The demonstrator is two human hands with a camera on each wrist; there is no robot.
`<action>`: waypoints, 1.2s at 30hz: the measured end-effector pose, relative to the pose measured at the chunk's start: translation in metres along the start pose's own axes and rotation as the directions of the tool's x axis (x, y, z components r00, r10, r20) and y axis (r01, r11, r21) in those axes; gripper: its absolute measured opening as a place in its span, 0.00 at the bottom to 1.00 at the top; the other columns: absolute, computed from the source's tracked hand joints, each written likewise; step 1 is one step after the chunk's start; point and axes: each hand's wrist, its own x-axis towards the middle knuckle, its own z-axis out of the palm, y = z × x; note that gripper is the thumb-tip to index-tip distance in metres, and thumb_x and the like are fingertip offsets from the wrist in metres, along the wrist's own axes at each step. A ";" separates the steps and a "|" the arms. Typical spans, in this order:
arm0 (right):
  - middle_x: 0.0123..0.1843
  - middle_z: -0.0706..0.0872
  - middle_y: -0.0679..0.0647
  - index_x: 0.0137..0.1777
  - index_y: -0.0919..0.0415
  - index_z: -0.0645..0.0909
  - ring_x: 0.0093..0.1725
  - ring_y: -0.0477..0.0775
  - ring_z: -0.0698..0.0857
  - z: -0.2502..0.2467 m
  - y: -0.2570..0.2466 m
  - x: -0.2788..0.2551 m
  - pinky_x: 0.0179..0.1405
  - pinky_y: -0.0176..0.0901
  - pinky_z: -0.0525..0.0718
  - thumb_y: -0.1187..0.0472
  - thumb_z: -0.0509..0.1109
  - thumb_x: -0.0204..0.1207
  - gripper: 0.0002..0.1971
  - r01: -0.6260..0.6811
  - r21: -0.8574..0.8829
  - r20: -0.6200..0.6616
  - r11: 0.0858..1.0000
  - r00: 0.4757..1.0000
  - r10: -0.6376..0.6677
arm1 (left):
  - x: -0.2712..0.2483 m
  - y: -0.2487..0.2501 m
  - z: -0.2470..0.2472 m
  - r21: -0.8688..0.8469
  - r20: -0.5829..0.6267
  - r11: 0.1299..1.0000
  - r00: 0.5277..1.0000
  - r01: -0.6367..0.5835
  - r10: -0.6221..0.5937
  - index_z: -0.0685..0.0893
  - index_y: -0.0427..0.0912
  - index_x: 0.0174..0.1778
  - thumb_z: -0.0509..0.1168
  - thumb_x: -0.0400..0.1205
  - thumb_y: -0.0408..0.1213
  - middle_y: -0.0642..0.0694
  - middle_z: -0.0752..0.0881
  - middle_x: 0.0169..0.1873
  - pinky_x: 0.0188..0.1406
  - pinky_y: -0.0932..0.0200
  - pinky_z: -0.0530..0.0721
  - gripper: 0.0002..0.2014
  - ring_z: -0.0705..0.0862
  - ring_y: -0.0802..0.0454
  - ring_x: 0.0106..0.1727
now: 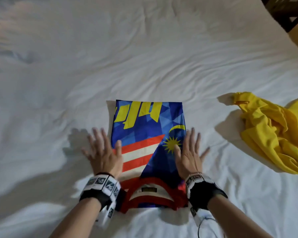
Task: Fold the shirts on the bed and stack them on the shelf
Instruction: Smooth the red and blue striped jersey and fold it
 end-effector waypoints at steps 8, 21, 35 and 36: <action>0.85 0.32 0.45 0.85 0.51 0.36 0.83 0.44 0.32 0.010 -0.038 0.079 0.81 0.59 0.31 0.29 0.31 0.73 0.44 0.173 -0.052 0.048 0.984 0.984 -0.170 | 0.089 0.075 0.028 0.151 0.116 0.916 0.927 -0.371 0.356 0.46 0.47 0.86 0.29 0.80 0.62 0.46 0.44 0.86 0.83 0.40 0.41 0.38 0.43 0.47 0.86; 0.52 0.88 0.57 0.62 0.61 0.80 0.57 0.62 0.84 -0.008 0.026 -0.030 0.54 0.49 0.79 0.47 0.74 0.75 0.22 -0.209 0.348 0.058 0.914 0.978 0.201 | -0.044 -0.049 -0.014 -0.288 0.181 0.955 0.983 0.074 -0.022 0.85 0.40 0.47 0.65 0.83 0.46 0.35 0.88 0.46 0.50 0.51 0.76 0.12 0.84 0.35 0.52; 0.28 0.84 0.52 0.30 0.57 0.84 0.30 0.50 0.79 -0.022 0.072 -0.070 0.34 0.45 0.78 0.56 0.83 0.67 0.12 -0.342 0.508 0.310 0.790 0.929 0.203 | -0.101 -0.071 -0.012 -0.472 0.568 0.811 0.823 0.345 -0.019 0.87 0.39 0.33 0.75 0.78 0.41 0.47 0.88 0.28 0.35 0.59 0.78 0.11 0.83 0.50 0.35; 0.27 0.84 0.52 0.31 0.58 0.85 0.30 0.49 0.80 -0.028 0.078 -0.070 0.33 0.43 0.78 0.58 0.83 0.67 0.10 -0.367 0.557 0.310 0.745 0.924 0.224 | -0.108 -0.065 -0.015 -0.402 0.606 0.856 0.796 0.324 -0.016 0.85 0.41 0.29 0.75 0.77 0.41 0.51 0.86 0.25 0.33 0.60 0.77 0.13 0.83 0.51 0.33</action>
